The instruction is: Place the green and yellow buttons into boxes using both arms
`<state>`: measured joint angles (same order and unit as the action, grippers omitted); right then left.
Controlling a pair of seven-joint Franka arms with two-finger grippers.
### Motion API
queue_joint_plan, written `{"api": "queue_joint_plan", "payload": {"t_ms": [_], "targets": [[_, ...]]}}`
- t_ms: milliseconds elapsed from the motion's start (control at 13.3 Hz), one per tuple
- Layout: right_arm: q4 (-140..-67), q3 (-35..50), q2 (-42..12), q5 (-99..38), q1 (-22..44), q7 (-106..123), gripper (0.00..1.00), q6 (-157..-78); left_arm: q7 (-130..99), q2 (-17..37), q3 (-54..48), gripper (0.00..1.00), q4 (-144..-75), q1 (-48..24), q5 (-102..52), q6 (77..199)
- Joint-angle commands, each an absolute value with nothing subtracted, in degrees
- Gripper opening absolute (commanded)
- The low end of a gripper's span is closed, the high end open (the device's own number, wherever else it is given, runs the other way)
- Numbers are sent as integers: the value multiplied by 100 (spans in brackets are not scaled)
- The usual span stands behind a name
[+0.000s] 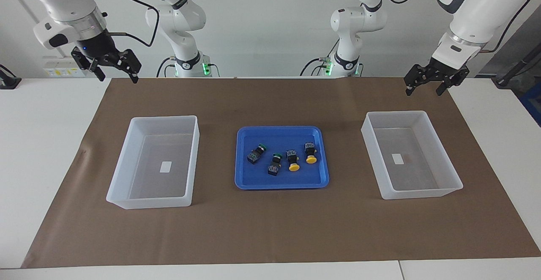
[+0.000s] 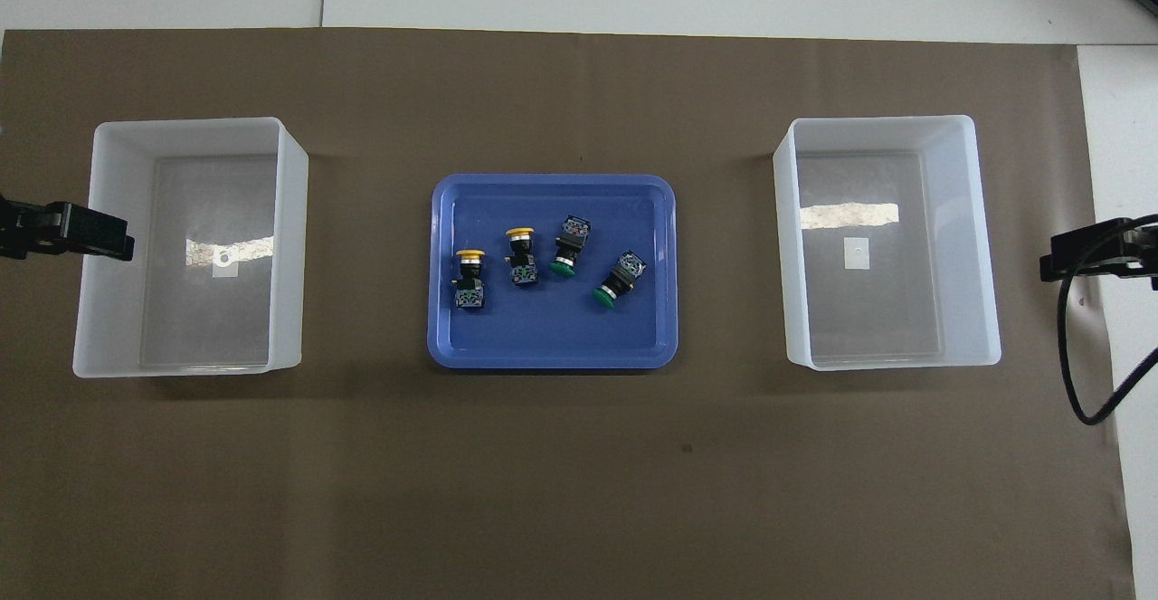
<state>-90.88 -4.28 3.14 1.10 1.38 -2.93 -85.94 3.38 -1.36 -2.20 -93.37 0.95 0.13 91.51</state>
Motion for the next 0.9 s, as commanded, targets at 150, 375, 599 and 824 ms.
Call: {"api": "queue_joint_plan", "payload": {"t_ms": [150, 375, 599, 824], "targets": [[-9421, -413, 343, 9, 500, -991, 100, -9236, 246, -264, -237, 100, -9431, 97, -62, 9097], [-9922, -413, 247, 9, 922, -1562, 100, -10193, 246, -281, -237, 100, -9492, 62, -62, 9132], [-9826, -413, -411, 0, 1475, -2607, 100, -10790, 237, -334, -272, 100, -9615, 35, -62, 9158], [-9643, -413, -1105, 0, 2029, -3626, 100, -11467, 229, -351, -290, 100, -9720, -140, -62, 9411]]}}
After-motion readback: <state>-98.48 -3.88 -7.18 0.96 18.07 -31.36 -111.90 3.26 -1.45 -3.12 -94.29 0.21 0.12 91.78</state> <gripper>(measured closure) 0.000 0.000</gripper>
